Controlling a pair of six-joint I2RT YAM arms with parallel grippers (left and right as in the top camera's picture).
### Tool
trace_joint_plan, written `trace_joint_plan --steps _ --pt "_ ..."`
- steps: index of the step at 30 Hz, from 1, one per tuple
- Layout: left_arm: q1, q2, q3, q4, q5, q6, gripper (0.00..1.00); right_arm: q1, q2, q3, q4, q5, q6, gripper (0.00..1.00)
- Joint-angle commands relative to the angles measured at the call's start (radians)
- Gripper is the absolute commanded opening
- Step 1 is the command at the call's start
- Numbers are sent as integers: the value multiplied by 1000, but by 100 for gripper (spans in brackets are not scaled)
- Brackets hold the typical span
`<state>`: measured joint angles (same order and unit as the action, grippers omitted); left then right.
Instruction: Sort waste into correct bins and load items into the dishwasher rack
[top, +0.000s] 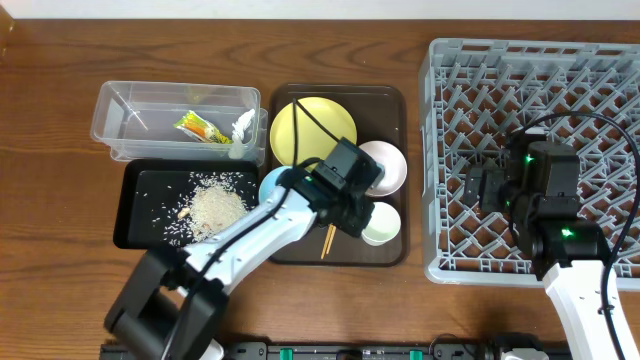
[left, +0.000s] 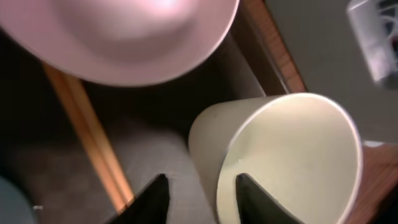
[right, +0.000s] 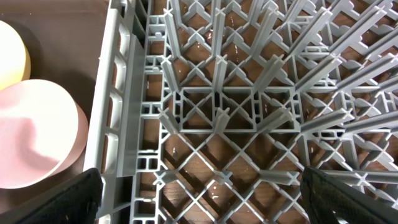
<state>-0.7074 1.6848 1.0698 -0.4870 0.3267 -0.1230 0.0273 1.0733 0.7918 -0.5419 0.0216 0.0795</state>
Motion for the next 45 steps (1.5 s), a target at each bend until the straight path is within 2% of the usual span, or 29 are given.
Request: trace_joint_plan --steps 1,3,6,11,16,21,25,29,33,37,41,45 --pt "0 6 -14 14 2 -13 24 -8 0 20 -2 -4 14 99" --pt "0 6 -14 18 2 -13 14 -8 0 20 -2 -4 14 99" --pt "0 2 -14 14 2 -13 6 -8 0 20 -2 -4 13 99" --pt "42 -60 11 -24 10 -51 6 -8 0 20 21 -4 13 99" --pt "165 -176 21 37 162 -75 6 -8 0 20 93 -53 8 99" --pt "360 -202 21 185 297 -243 6 -8 5 19 140 -303 -85 99" --pt "474 -145 21 353 544 -410 6 -7 38 19 153 -579 -200 99" --pt "506 -52 21 527 774 -573 6 -6 101 19 174 -815 -263 99" --pt "496 30 21 650 935 -685 6 -6 190 19 238 -991 -315 97" --pt "478 75 21 719 1005 -748 6 -6 282 19 326 -1137 -351 96" --pt "456 80 21 722 1041 -751 6 -3 361 19 456 -1287 -350 93" --pt "439 80 21 721 1066 -751 6 25 413 19 563 -1291 -338 92"
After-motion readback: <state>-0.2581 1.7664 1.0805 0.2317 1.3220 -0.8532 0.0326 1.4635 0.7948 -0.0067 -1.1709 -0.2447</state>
